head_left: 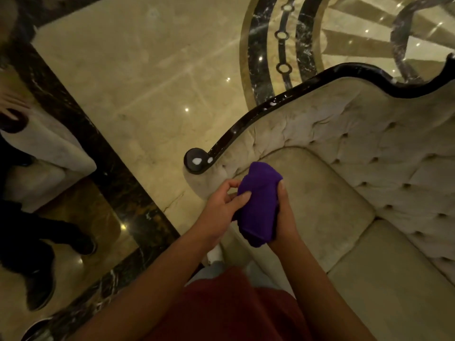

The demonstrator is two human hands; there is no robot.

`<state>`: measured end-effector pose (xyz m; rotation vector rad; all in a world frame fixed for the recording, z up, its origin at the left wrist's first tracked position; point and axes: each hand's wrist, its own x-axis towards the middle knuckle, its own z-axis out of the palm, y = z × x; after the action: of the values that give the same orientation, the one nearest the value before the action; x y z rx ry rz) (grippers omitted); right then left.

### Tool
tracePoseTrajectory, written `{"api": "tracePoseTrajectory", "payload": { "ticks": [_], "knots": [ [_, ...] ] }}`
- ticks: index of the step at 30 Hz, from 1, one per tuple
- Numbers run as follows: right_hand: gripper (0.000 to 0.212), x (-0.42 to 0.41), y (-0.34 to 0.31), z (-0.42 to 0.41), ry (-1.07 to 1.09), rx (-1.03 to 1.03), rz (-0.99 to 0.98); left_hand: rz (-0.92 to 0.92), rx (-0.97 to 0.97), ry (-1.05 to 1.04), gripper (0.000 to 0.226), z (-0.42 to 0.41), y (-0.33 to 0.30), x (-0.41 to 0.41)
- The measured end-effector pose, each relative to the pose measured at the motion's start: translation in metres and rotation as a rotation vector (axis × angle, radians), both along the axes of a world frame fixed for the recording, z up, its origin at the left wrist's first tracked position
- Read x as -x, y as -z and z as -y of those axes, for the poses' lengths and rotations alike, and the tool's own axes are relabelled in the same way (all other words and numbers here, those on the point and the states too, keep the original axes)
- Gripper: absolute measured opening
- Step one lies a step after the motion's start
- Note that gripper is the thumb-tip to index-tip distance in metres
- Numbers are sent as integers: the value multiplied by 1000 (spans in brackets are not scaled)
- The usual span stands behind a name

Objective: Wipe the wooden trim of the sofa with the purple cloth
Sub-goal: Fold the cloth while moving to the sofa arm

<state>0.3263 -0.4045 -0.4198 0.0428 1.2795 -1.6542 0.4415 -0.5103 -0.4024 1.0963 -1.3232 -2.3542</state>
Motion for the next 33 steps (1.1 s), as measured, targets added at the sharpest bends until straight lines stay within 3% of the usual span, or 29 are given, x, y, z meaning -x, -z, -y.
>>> {"api": "tracePoseTrajectory", "payload": {
  "ticks": [2,6,10,13,17,20,23,25,28,30,33],
  "knots": [
    [59,3,5,11,-48,-1,9,11,-60,-14,22,10,9,-2],
    [65,13,21,34,-83,-253,-196,87,-115,-85,22,22,28,-4],
    [25,28,50,49,-101,-377,-516,223,-26,-161,26,29,45,0],
    [22,34,74,63,-166,-407,-613,277,22,-228,19,36,63,8],
    [11,48,94,87,-199,-375,-571,352,15,-258,26,56,90,20],
    [13,60,96,108,-275,-298,-399,225,-219,-234,59,80,105,21],
    [10,66,105,129,-367,-316,-317,137,-306,-139,61,104,121,16],
    [27,63,114,141,-345,-397,-394,157,-257,-120,44,118,130,14],
    [76,53,127,156,-226,-550,-539,192,-137,-114,26,136,142,11],
    [82,39,132,156,-243,-482,-547,246,-5,-87,27,140,145,10],
    [72,9,145,182,-304,-422,-422,227,90,67,29,165,157,4]
  ]
}}
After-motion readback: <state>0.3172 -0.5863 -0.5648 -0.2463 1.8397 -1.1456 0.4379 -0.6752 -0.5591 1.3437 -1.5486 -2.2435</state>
